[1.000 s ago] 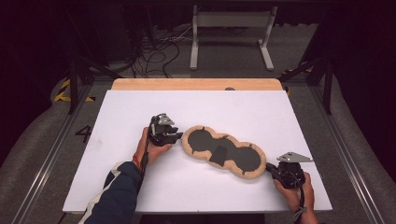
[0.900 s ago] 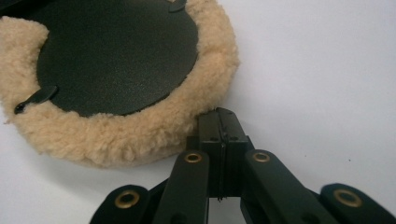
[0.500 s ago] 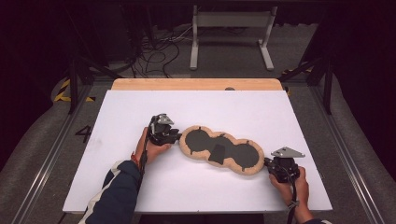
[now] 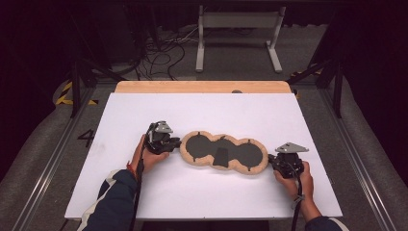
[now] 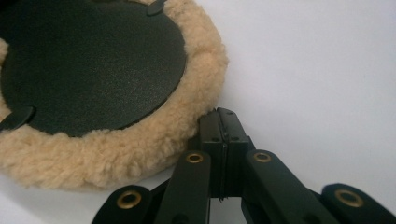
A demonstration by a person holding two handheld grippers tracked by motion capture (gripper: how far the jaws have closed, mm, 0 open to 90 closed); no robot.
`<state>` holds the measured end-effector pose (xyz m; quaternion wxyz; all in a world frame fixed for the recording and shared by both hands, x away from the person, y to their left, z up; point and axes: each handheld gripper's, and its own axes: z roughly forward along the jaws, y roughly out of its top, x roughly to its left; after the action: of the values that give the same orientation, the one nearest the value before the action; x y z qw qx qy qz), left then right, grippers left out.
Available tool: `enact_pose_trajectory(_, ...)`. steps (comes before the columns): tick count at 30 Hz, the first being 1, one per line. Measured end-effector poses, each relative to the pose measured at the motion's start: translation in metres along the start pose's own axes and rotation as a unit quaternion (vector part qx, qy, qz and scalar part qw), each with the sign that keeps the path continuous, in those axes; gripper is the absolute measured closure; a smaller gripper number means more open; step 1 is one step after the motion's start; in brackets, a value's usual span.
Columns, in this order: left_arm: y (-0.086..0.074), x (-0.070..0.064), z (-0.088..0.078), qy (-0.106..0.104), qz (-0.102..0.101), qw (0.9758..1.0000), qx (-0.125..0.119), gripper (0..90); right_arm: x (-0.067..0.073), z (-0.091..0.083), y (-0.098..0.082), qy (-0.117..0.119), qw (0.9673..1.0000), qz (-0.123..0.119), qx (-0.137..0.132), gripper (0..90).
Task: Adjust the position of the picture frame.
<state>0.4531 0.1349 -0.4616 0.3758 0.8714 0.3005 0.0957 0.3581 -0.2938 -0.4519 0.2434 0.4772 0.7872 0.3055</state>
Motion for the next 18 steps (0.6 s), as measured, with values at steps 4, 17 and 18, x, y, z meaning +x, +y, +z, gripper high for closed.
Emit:
enact_pose_trajectory(4, -0.005, -0.003, -0.005, 0.009, -0.002, 1.0, 0.003, 86.6, -0.001, 0.006, 0.004, 0.015, 0.9993, -0.033, -0.007, 90.0)
enact_pose_trajectory(17, -0.023, -0.004, -0.025, 0.022, 0.005, 0.9997, 0.008, 89.8, 0.009, 0.017, 0.016, 0.033, 0.9977, -0.059, -0.009, 90.0)
enact_pose_trajectory(18, -0.025, -0.004, -0.026, 0.022, 0.001, 0.9997, 0.007, 89.8, 0.011, 0.018, 0.018, 0.036, 0.9975, -0.061, -0.009, 90.0)
